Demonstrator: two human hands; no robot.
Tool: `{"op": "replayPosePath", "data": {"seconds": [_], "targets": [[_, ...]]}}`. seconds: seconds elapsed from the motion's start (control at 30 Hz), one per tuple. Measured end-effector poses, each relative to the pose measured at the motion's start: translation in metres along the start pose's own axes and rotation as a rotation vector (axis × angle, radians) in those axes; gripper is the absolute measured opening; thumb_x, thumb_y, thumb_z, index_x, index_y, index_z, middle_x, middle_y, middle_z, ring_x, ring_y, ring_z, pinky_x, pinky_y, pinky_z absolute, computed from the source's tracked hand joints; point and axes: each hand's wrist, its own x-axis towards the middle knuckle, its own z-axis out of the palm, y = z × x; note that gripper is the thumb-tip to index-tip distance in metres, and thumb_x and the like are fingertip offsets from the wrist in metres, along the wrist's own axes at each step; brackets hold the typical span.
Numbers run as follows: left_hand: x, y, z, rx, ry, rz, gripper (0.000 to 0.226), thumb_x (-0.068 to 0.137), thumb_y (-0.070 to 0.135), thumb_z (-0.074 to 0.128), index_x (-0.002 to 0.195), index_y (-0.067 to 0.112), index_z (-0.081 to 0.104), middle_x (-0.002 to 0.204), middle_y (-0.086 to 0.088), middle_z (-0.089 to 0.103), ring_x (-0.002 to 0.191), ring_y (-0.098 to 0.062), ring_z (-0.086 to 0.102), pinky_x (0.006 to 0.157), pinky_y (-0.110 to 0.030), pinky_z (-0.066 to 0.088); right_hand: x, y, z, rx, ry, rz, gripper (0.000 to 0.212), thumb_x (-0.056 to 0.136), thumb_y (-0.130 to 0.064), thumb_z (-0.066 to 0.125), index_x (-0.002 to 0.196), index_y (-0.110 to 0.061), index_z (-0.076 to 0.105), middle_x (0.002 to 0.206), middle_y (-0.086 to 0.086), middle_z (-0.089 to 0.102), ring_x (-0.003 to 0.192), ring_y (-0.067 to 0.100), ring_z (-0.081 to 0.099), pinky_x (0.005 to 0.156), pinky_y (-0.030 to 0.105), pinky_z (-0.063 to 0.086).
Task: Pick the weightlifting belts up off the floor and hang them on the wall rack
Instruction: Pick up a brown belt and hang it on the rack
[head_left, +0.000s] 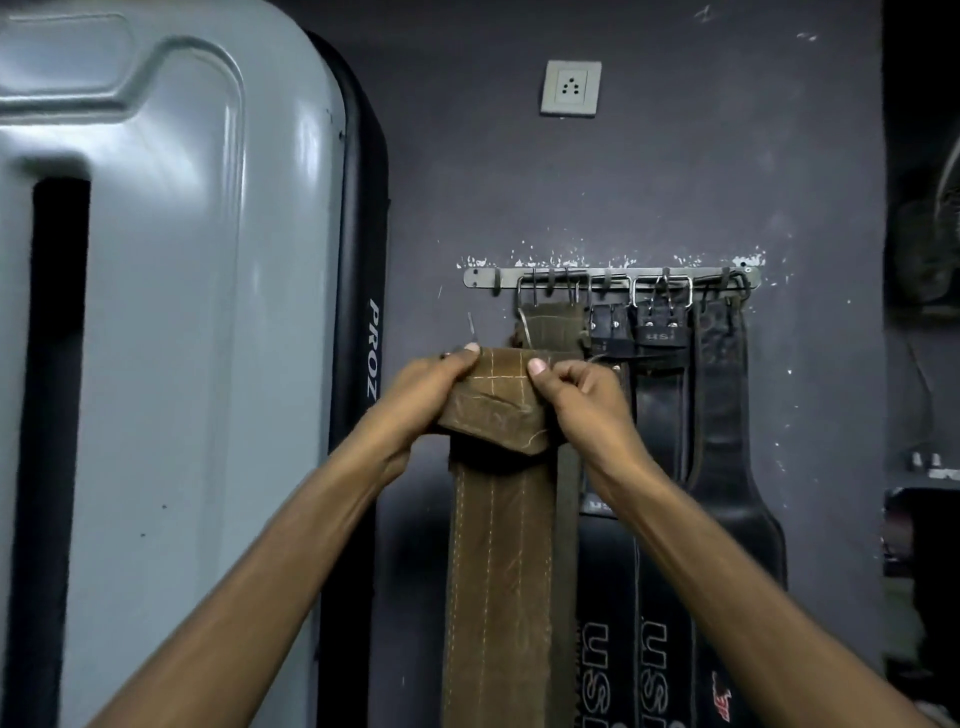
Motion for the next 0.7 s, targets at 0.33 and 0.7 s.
{"op": "replayPosePath", "data": {"seconds": [0.33, 0.7], "targets": [[0.120, -0.039, 0.019, 0.565, 0.451, 0.381, 0.031, 0.099, 0.038, 0.056, 0.114, 0.012, 0.060, 0.092, 0.001, 0.063, 0.088, -0.021, 0.063, 0.073, -0.031, 0.046, 0.102, 0.043, 0.027, -0.441, 0.218, -0.253, 0.023, 0.100, -0.033, 0.060, 0.100, -0.011, 0.066, 0.083, 0.000, 0.069, 0.077, 0.019, 0.065, 0.065, 0.033, 0.051], [0.250, -0.039, 0.020, 0.762, 0.581, 0.566, 0.054, 0.105, 0.030, 0.045, 0.151, 0.003, 0.035, 0.118, -0.016, 0.070, 0.113, -0.033, 0.063, 0.077, -0.028, 0.039, 0.206, 0.044, 0.046, -0.862, 0.310, -0.538, 0.030, 0.105, -0.024, 0.051, 0.128, -0.006, 0.054, 0.073, -0.007, 0.046, 0.064, 0.018, 0.054, 0.045, 0.018, 0.025]]}}
